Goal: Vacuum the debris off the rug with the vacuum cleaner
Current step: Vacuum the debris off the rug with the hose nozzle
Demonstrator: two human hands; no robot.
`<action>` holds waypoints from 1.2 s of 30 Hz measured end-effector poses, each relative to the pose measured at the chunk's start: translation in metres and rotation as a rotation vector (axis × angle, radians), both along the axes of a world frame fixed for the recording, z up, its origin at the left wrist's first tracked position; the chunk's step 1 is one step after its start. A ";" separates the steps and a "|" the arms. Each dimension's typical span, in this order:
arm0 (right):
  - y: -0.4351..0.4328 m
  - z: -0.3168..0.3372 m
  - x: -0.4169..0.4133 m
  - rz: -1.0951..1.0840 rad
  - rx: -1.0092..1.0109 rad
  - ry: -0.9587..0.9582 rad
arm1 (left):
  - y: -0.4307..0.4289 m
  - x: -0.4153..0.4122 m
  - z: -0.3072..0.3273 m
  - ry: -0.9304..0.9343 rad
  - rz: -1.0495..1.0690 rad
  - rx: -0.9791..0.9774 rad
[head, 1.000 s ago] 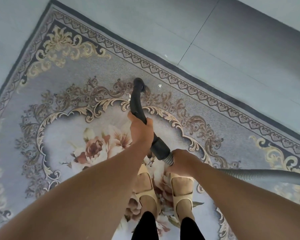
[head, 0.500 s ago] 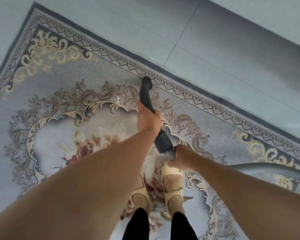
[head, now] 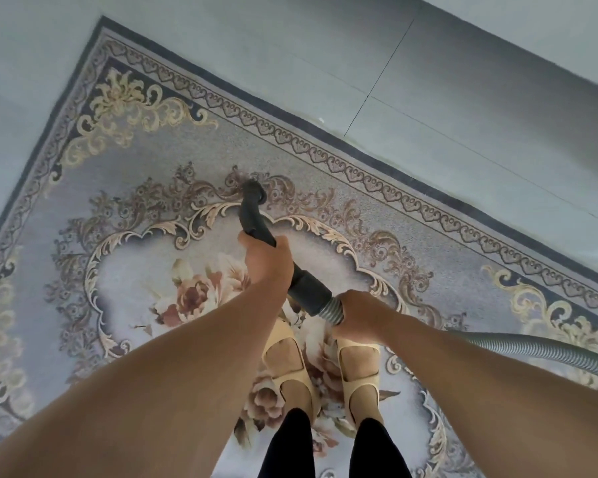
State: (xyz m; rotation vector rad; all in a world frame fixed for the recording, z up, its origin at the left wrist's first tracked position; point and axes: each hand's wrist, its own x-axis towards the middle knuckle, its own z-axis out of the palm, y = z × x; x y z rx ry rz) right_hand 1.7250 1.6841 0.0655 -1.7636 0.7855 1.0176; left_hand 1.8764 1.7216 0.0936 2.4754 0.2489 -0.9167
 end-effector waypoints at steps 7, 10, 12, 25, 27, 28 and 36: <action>0.023 0.011 -0.019 0.058 0.048 0.075 | 0.028 -0.021 0.004 0.051 0.045 0.041; 0.020 0.022 -0.020 0.123 0.022 0.101 | 0.037 -0.025 0.014 0.050 0.146 0.051; 0.016 0.026 -0.014 0.127 0.032 0.098 | 0.039 -0.022 0.019 0.044 0.172 0.077; -0.003 0.037 0.002 -0.051 -0.068 0.084 | -0.006 0.008 0.023 0.057 -0.118 0.004; -0.022 0.042 0.003 -0.127 -0.112 0.071 | -0.036 0.012 0.028 0.065 -0.218 -0.057; -0.031 0.043 0.005 -0.163 -0.123 0.069 | -0.050 0.015 0.031 0.079 -0.252 -0.077; -0.120 0.039 0.029 -0.260 -0.188 0.092 | -0.137 0.039 0.031 0.194 -0.267 -0.198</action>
